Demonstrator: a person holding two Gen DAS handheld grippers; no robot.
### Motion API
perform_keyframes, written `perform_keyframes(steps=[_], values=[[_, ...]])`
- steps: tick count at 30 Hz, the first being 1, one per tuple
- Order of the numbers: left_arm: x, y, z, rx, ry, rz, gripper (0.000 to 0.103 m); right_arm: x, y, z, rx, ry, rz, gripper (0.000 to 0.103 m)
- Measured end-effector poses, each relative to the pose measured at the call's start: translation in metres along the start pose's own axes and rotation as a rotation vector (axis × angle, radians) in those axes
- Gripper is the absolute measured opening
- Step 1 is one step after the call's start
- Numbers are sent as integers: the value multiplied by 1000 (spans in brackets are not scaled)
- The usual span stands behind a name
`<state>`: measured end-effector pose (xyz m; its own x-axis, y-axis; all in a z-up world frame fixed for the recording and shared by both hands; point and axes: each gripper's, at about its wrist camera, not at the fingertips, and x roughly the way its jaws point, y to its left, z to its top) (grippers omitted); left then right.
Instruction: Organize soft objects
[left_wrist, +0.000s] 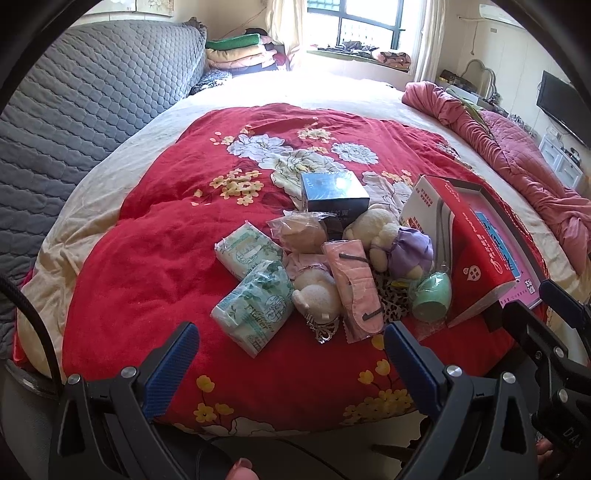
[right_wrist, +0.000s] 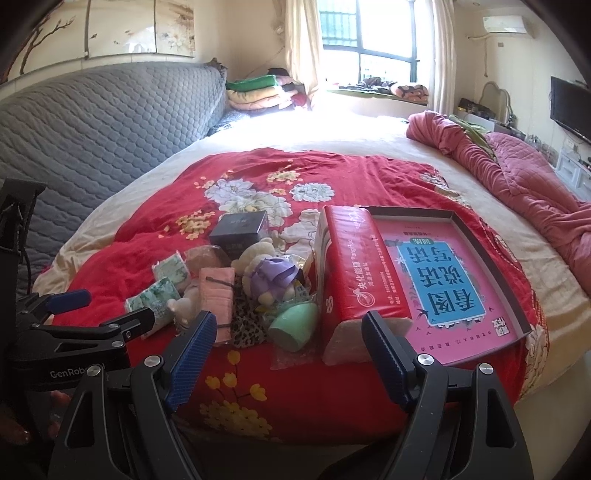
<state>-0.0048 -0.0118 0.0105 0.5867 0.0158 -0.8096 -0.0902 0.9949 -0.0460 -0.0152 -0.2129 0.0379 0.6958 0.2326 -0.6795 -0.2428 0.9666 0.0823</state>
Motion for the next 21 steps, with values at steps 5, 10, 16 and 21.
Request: perform_keyframes(steps=[5,10,16,21], values=[[0,0,0,0,2,0,101,0,0,0,-1,-1,1,82],[-1,0,0,0,3,1,101,0,0,-1,0,-4,0,82],[0,0,-1,-1,0,0,101,-1,0,0,0,-13,-4,82],[0,0,-1,1,1,-1,101,-2,0,0,-3,-14,-2,82]])
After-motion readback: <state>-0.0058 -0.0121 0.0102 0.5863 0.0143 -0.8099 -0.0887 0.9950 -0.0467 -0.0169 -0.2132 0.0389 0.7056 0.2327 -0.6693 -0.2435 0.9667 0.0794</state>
